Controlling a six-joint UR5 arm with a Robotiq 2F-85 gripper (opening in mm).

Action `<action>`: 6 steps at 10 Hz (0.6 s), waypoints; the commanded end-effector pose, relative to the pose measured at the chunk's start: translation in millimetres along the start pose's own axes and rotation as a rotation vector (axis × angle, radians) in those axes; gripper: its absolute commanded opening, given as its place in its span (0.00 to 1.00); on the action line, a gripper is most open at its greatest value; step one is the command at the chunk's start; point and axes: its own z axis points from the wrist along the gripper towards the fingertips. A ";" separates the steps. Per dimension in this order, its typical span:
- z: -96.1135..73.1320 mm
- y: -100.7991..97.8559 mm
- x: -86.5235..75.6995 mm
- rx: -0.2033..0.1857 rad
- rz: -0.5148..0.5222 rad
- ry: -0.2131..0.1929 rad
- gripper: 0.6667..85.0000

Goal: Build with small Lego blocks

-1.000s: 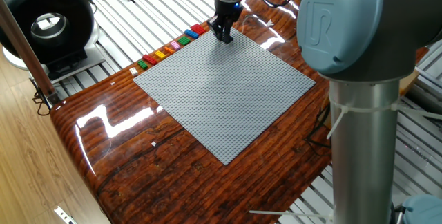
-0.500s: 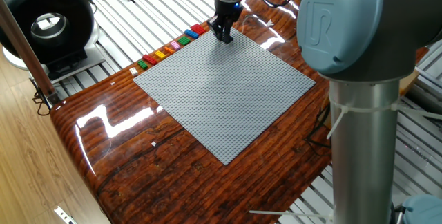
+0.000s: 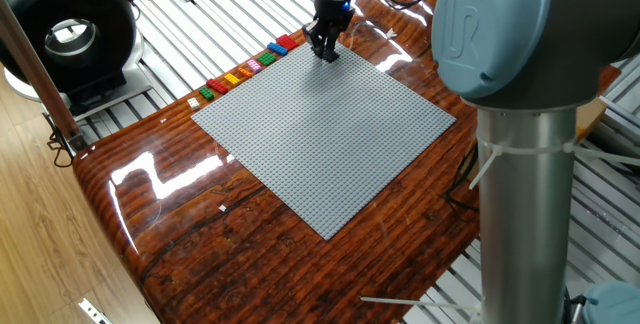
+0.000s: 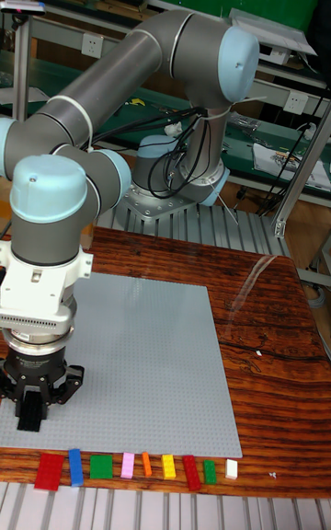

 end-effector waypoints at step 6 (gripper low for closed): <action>-2.4 -10.2 3.8 0.009 -0.057 0.029 0.34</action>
